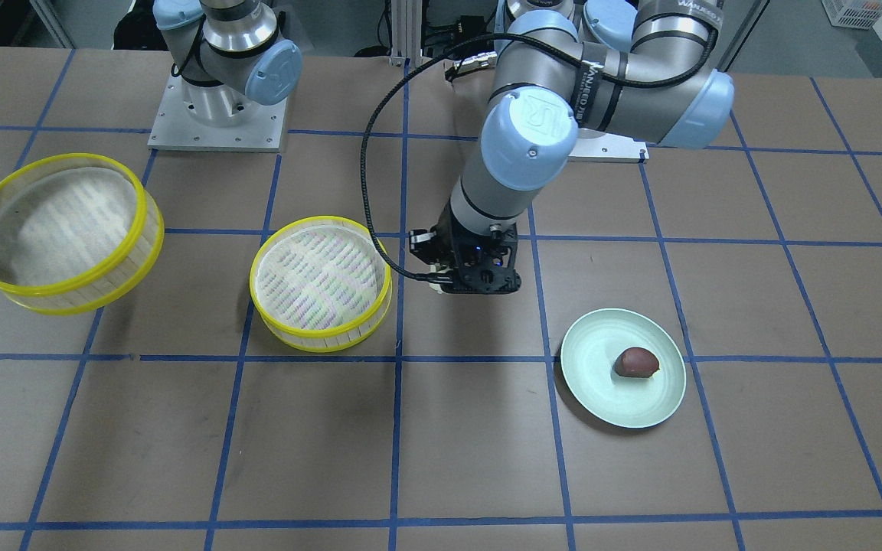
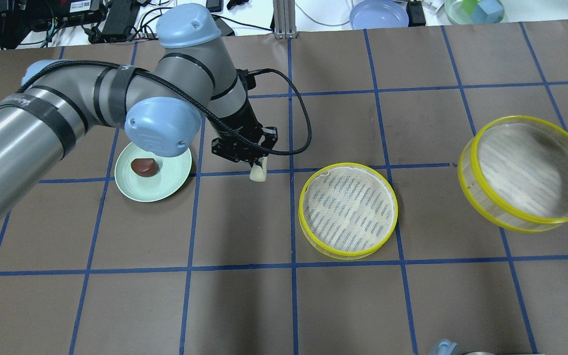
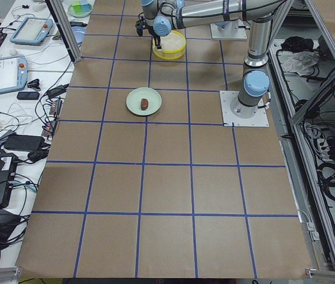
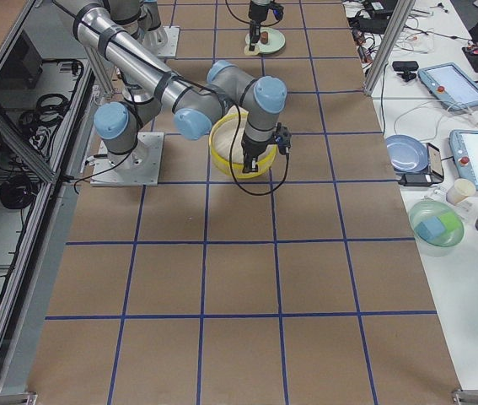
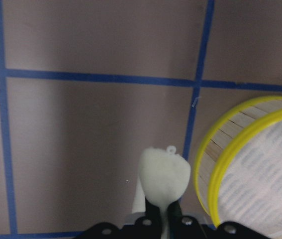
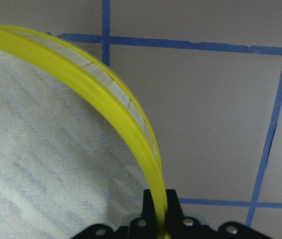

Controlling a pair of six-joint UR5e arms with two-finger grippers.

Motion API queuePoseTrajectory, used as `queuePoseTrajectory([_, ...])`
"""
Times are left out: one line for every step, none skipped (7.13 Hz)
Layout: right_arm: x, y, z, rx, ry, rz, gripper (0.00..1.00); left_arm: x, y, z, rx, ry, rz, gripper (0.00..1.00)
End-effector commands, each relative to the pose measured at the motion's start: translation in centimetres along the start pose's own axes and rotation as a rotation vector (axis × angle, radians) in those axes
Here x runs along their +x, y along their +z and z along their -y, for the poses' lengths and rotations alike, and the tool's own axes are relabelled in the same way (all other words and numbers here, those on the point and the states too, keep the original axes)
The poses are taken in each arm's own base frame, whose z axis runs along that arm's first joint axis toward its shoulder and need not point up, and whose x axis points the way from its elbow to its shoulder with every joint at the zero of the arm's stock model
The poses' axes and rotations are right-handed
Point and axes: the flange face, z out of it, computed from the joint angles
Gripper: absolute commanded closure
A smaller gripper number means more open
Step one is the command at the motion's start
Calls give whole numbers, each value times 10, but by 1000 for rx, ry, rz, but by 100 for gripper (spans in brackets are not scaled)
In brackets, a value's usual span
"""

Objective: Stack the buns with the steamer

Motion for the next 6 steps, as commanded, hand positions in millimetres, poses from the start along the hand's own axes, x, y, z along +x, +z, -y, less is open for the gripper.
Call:
queuePoseTrajectory([-70,-13,-2,-36,62,-5,100,54,36,-31,-58,35,-108,100])
queuePoseTrajectory([-83,-14,-1,-37,69,-14,100,63,56,-37,-65,59,-105,100])
queuePoseTrajectory([-84,-12,-2,-42,73,-13,100,68,75,-39,-69,77,-100,100])
queuePoseTrajectory([-85,-12,-2,-40,73,-14,100,67,88,-35,-79,74,-90,100])
queuePoseTrajectory([-87,-12,-1,-41,70,-13,100,67,97,-29,-77,75,-92,100])
queuePoseTrajectory([-88,-10,-2,-43,70,-11,100,67,107,-25,-87,72,-86,98])
